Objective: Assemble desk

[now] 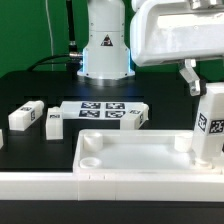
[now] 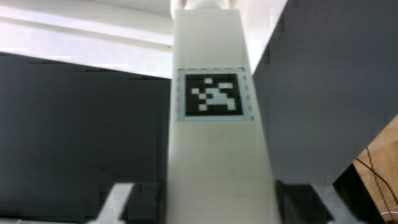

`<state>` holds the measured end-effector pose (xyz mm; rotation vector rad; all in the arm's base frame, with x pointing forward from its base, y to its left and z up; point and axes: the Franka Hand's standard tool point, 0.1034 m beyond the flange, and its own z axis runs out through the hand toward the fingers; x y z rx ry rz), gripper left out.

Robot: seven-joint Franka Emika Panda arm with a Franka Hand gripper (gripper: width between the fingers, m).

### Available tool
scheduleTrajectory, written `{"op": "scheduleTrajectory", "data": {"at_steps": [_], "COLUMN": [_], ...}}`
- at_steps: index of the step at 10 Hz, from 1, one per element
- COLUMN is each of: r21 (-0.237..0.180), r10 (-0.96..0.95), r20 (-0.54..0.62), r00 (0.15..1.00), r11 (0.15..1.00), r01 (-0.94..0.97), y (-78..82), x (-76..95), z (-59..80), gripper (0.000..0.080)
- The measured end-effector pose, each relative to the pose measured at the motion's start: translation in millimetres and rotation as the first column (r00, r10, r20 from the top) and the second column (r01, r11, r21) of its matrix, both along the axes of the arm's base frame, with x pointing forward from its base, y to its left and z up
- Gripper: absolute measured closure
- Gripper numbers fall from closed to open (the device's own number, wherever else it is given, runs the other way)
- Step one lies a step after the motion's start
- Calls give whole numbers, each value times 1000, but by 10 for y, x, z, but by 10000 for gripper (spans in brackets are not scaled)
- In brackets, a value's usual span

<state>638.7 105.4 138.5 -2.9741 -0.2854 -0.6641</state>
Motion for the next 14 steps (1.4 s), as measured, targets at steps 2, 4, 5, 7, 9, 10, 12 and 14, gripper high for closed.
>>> {"op": "scheduleTrajectory", "data": {"at_steps": [2,4,5,7,9,10,12,14], "r21": [-4,-8,-8,-6,-6,-4,-1,-1], "r10": [1,1,2,5,6,6,3,3], "r20": [-4,-15,-17,-5,4,16,42,41], "r00": [1000,1000,1000,1000,1000,1000,999,999], "r11": [1000,1000,1000,1000,1000,1000,1000,1000], "r01": [-1,-2,-2,-5,-6,-6,-3,-3], "y": [-32,-61,-58,-33,-14,-10,-9,-9], "x": [-33,-108,-121,-111,-103,-89,-61,-62], "z": [-4,-43,-59,-60,-63,-63,-60,-62], "gripper": [511,511,511,511,511,511,511,321]}}
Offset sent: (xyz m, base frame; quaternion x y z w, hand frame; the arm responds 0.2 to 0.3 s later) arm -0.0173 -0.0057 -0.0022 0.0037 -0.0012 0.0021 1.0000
